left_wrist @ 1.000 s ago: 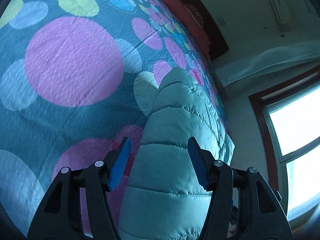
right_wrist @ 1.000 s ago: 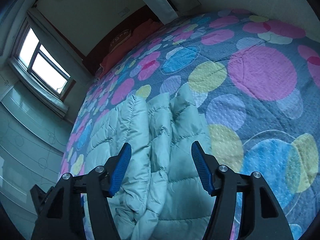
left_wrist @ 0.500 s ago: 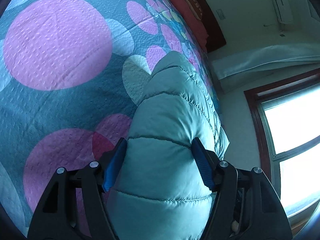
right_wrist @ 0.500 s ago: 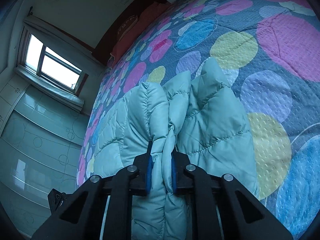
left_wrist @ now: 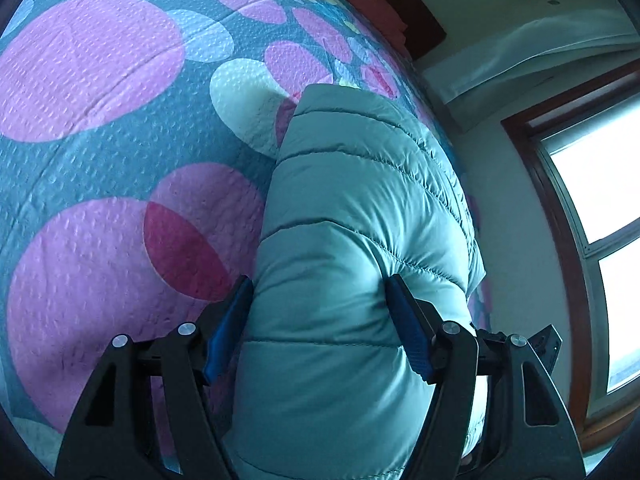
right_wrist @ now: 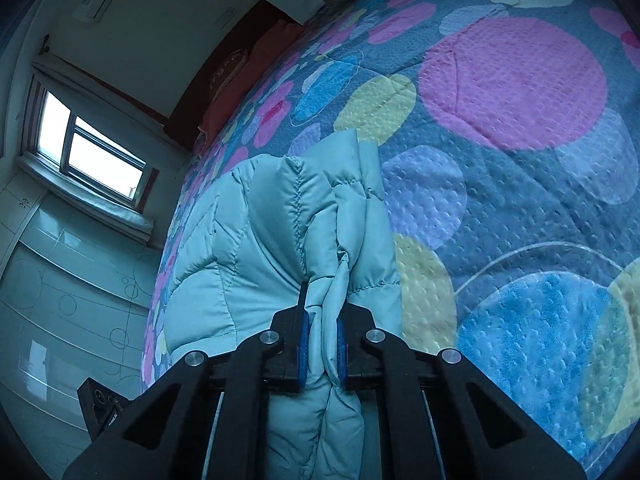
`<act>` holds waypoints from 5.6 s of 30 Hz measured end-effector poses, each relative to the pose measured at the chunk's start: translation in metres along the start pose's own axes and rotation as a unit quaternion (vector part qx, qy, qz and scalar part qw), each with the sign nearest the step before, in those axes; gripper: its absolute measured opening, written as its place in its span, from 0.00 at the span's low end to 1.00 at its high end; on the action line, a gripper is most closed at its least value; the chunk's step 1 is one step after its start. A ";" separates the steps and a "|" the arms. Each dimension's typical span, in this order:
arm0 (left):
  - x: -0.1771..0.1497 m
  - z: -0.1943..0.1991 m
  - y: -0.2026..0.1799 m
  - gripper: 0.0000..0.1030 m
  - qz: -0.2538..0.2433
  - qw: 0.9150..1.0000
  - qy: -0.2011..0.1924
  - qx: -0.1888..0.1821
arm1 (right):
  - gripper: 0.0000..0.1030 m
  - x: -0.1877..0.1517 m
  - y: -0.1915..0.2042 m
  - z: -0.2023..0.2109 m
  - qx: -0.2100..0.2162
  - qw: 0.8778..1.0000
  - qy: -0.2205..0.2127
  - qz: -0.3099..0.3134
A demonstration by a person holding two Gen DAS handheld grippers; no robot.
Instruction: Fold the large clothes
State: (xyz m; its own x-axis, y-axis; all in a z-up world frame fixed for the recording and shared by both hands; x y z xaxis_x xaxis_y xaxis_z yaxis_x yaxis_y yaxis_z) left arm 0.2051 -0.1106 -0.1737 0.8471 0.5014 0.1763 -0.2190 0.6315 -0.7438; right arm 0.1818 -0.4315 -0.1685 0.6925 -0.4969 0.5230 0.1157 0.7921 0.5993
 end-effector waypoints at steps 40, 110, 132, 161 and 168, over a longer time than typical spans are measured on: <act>0.010 0.021 -0.016 0.73 -0.015 0.999 0.014 -0.029 | 0.62 -0.009 -0.009 0.030 0.039 0.998 0.022 -0.039; 0.133 0.038 0.046 0.49 -0.023 0.999 -0.028 -0.009 | 0.43 -0.005 0.122 -0.143 0.154 0.983 0.089 0.049; 0.198 0.010 0.045 0.62 0.010 1.000 -0.018 0.016 | 0.45 0.043 0.102 -0.170 0.130 0.988 0.088 -0.006; 0.107 0.060 0.063 0.72 0.005 1.000 0.000 -0.014 | 0.63 -0.042 0.089 -0.084 0.162 0.980 0.115 -0.016; 0.101 0.056 0.069 0.56 0.007 1.000 0.000 -0.007 | 0.42 -0.059 0.093 -0.092 0.165 0.978 0.123 -0.025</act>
State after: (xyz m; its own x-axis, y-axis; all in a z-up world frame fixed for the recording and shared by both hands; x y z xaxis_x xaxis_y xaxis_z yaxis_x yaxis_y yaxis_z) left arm 0.2486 0.0171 -0.1713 0.8436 0.5105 0.1665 -0.2240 0.6164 -0.7549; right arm 0.2170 -0.2963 -0.1991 0.8466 -0.4000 0.3511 -0.0545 0.5911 0.8048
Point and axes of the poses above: each gripper's, at about its wrist camera, not at the fingertips, and z roughly against the way its jaws point, y to its left, x to its top, the point moved 5 cm from there along -z, roughly the way its jaws point, and after that the axes turned 12 degrees about z, right-handed, at the moved point
